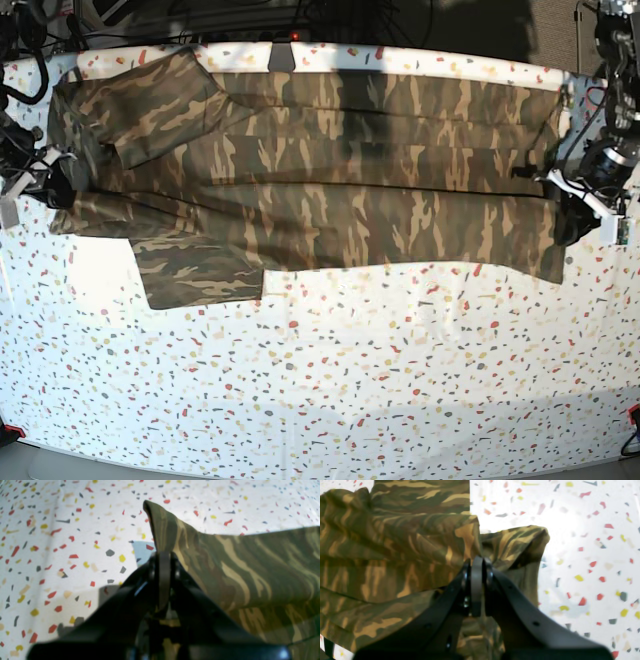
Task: Fold the T-shirt properly
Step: 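Fold the hem over toward the collar with both grippers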
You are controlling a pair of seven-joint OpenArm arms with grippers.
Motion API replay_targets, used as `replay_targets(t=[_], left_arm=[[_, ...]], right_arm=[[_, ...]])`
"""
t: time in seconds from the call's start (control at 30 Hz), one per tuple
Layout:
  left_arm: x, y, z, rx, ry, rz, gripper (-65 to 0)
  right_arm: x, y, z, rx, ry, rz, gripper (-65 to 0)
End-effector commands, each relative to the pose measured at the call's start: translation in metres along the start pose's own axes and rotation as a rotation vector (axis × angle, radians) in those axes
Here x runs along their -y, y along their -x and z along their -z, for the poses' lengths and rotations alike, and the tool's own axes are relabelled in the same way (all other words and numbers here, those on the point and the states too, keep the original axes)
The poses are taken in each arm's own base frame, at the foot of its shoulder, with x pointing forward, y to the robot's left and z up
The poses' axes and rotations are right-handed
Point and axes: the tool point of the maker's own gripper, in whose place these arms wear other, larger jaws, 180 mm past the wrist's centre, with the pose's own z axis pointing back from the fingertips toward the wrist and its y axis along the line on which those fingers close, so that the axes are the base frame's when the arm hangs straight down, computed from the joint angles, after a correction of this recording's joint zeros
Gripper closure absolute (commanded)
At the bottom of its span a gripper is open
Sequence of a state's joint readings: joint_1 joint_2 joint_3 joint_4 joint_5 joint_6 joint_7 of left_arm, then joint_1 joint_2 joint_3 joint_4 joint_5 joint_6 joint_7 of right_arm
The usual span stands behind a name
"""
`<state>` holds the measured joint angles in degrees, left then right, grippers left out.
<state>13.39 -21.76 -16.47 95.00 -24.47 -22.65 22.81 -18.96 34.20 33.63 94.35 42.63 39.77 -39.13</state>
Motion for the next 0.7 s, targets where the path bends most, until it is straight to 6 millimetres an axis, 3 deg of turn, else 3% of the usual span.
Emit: replay_targets(t=[0.0, 0.37, 0.67], left_arm=[[-0.004, -0.015, -0.003, 0.046, -0.004, 0.017, 0.0], [-0.006, 0.015, -0.014, -0.04, -0.025, 0.069, 0.0], [-0.006, 0.017, -0.014, -0.046, -0.027, 0.075, 0.0]], right_arm=[[0.003, -0.016, -0.007, 0.049, 0.005, -0.021, 0.0], [0.007, 0.015, -0.013, -0.043, 0.048, -0.029, 0.0], [0.004, 0.04, -0.008, -0.1, 0.095, -0.028, 0.0]])
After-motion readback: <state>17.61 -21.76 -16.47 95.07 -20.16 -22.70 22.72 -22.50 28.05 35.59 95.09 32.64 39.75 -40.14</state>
